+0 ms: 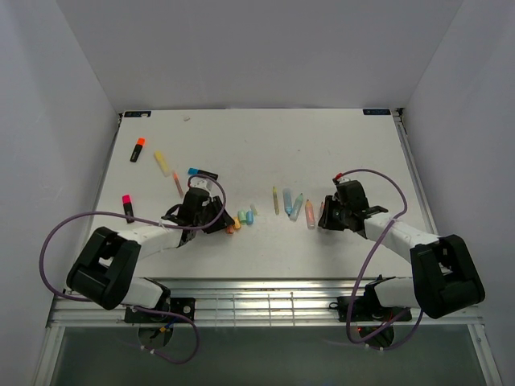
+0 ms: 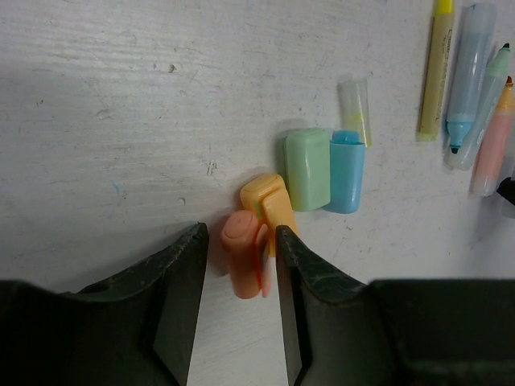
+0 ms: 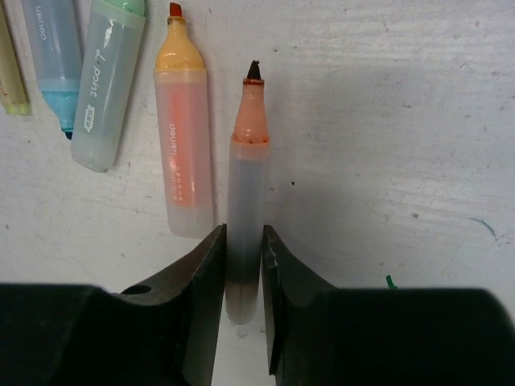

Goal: Open the pen caps

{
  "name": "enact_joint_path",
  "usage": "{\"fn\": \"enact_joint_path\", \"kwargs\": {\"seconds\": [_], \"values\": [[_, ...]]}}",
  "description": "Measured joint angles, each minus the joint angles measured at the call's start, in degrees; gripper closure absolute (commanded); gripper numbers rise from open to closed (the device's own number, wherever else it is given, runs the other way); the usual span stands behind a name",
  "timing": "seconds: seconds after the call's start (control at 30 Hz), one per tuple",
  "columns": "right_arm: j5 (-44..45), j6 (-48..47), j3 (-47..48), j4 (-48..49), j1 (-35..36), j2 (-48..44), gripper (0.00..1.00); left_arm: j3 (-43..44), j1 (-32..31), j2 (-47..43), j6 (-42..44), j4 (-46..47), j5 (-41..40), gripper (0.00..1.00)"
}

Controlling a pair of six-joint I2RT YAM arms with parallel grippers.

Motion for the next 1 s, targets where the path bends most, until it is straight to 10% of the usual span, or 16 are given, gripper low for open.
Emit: {"fn": "enact_joint_path", "kwargs": {"seconds": [0.6, 1.0], "values": [[-2.12, -0.46, 0.20, 1.92, -0.26, 1.66, 0.41, 1.73, 0.04, -3.61, -0.35, -6.95, -8.70, 0.28], [-0.70, -1.55, 5.14, -3.87, -0.28, -5.11, 0.20, 24.15, 9.94, 4.00, 2.84, -15.76, -16.28, 0.28]]}}
